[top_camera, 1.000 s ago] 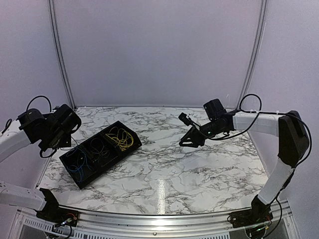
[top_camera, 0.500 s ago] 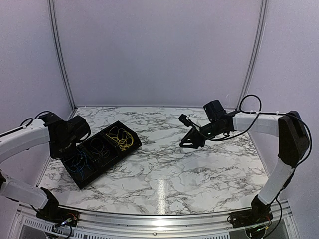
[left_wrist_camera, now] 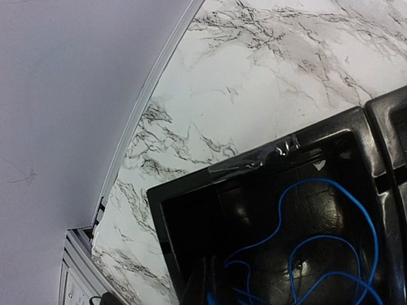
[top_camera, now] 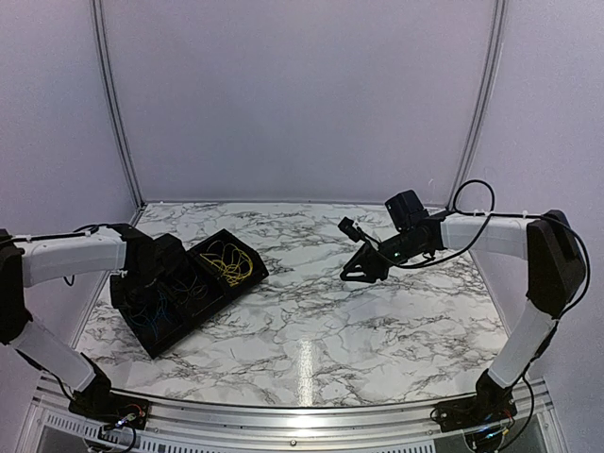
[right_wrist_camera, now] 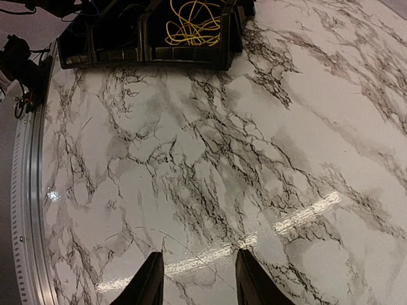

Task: Untangle the cables

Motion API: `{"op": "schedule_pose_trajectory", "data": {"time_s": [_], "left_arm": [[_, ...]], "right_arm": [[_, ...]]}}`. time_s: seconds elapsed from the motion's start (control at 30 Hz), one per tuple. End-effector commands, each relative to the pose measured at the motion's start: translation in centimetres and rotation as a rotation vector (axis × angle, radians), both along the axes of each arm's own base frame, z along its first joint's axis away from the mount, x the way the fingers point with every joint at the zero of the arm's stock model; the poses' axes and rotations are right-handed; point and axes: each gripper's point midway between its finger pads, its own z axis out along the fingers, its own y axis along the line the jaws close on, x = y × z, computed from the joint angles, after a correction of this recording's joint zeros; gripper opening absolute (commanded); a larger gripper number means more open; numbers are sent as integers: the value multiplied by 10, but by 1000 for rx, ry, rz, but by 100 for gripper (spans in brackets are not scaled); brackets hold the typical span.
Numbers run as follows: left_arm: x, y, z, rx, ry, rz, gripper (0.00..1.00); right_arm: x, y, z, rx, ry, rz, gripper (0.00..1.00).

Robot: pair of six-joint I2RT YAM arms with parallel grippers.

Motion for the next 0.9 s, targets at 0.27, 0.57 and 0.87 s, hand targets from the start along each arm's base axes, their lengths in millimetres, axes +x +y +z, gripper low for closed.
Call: {"op": "schedule_pose_trajectory", "data": {"time_s": [0.27, 0.57, 0.87], "left_arm": [[19, 2, -33, -15, 11, -38, 0], [27, -11, -47, -89, 66, -107, 0], [21, -13, -10, -159, 2, -95, 49]], "right_arm": [[-4, 1, 6, 4, -26, 11, 39], [-2, 1, 5, 2, -27, 10, 39], [-1, 3, 4, -2, -27, 14, 39]]}}
